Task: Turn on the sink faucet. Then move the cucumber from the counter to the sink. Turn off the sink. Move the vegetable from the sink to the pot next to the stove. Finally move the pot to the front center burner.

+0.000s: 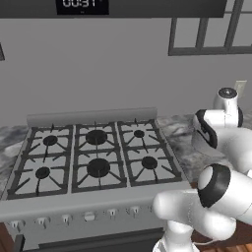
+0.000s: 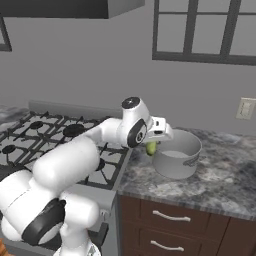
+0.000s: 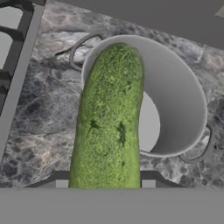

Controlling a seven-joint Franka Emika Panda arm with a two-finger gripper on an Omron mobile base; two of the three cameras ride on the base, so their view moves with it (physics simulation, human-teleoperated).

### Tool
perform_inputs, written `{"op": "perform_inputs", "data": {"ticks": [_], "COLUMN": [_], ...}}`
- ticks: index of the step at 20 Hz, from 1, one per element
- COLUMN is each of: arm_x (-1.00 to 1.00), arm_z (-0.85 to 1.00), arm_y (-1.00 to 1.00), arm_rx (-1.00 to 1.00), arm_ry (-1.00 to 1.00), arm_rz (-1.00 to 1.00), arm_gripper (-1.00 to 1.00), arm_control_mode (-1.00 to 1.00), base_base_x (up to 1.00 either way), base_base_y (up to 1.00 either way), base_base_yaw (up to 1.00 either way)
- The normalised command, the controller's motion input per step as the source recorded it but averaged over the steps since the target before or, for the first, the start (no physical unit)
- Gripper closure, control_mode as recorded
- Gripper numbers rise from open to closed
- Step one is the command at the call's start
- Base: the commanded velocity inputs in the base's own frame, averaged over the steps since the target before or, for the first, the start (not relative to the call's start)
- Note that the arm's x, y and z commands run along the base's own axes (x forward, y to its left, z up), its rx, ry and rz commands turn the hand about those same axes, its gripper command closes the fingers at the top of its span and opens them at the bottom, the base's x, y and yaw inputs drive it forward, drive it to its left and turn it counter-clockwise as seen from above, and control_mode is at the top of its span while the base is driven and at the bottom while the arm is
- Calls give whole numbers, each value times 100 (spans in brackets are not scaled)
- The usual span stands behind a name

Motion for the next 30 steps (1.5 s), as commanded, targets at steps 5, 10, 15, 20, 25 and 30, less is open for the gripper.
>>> {"op": "perform_inputs", "data": {"ticks": [5,10,15,20,25,30], "arm_x": [35,37,30,29,23,23], "arm_z": [0,-4,-24,-31,-23,-28], "arm_y": [-53,-23,-19,-23,-14,-5], "arm_rx": [0,0,1,1,1,0], "arm_ry": [0,0,0,0,0,1], "arm_rz": [0,1,4,6,6,6], "arm_gripper": [100,100,100,100,100,100], "arm_control_mode": [-100,-100,-100,-100,-100,-100], "base_base_x": [0,0,0,0,0,0], "base_base_y": [0,0,0,0,0,0], "base_base_yaw": [0,0,0,0,0,0]}}
